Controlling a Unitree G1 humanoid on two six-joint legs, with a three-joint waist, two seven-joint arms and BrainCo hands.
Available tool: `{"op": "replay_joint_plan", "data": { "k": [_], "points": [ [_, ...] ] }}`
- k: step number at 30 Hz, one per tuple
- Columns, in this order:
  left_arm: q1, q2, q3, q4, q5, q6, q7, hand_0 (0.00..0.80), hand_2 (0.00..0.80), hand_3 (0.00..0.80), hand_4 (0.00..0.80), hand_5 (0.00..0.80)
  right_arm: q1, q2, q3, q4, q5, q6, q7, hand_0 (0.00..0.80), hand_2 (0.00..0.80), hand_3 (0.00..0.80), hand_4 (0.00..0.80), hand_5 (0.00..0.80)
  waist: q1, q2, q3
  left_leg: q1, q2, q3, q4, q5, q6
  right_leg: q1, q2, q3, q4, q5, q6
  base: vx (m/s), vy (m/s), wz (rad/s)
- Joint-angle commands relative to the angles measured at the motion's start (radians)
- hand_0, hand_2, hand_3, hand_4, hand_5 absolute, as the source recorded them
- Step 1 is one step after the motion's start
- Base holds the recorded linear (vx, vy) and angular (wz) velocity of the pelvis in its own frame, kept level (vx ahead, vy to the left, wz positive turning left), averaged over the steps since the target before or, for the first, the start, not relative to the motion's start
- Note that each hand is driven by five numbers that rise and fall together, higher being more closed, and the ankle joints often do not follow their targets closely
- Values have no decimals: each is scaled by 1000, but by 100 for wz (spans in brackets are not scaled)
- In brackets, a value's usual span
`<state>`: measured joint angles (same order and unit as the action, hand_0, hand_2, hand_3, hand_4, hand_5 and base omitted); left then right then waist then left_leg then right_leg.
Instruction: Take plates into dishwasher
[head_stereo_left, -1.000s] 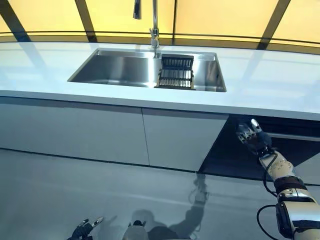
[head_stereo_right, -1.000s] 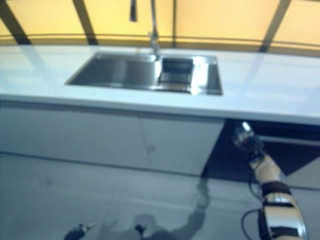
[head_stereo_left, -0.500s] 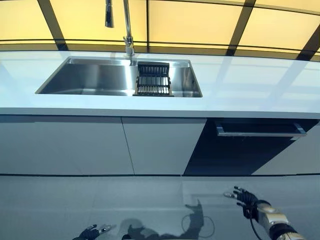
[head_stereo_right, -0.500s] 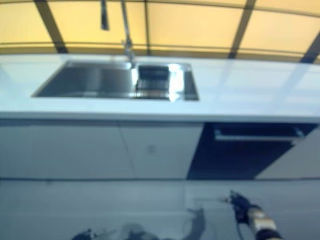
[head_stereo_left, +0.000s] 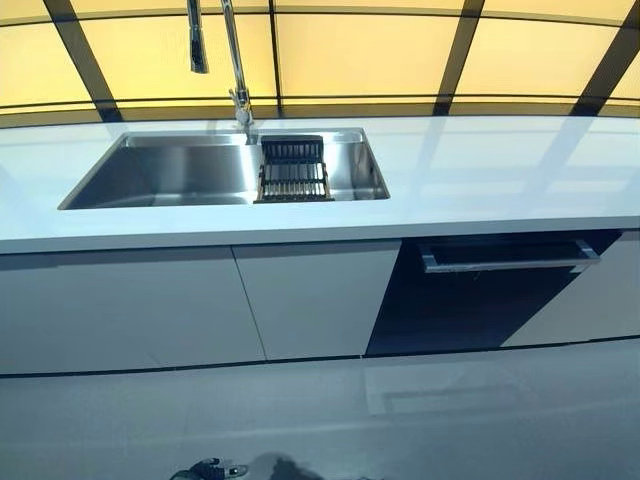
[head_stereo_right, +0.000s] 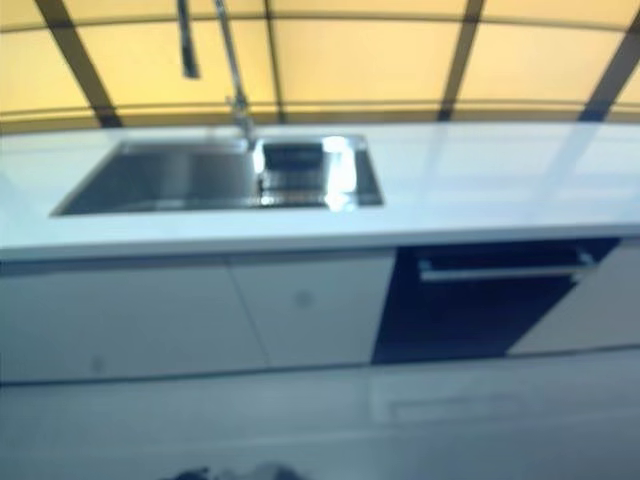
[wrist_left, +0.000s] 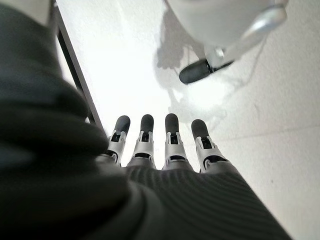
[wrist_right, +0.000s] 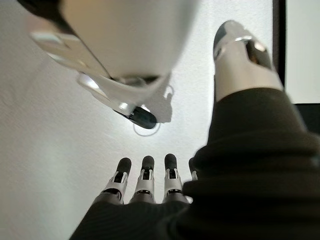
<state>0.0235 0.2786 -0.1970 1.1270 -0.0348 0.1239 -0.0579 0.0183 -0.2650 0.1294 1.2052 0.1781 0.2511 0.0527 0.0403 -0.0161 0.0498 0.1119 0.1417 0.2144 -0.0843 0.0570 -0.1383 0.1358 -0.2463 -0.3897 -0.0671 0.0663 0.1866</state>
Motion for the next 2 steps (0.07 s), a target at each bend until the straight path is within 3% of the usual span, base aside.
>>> {"op": "replay_joint_plan", "data": {
  "k": [1,2],
  "points": [
    [-68,3,0,69,-21,6,16,0,0,0,0,0,-72,17,14,52,-4,8,-23,0,0,0,0,0,1,1,23,-2,-2,5,2,-28,73,-23,3,28,44,-13,-6,0,0,0],
    [-67,7,1,66,-27,8,17,0,0,0,0,0,-75,16,18,51,-5,9,-28,0,0,0,0,0,2,1,23,-1,-3,4,2,-29,73,-23,2,28,45,-15,-5,0,0,0]
  ]
}}
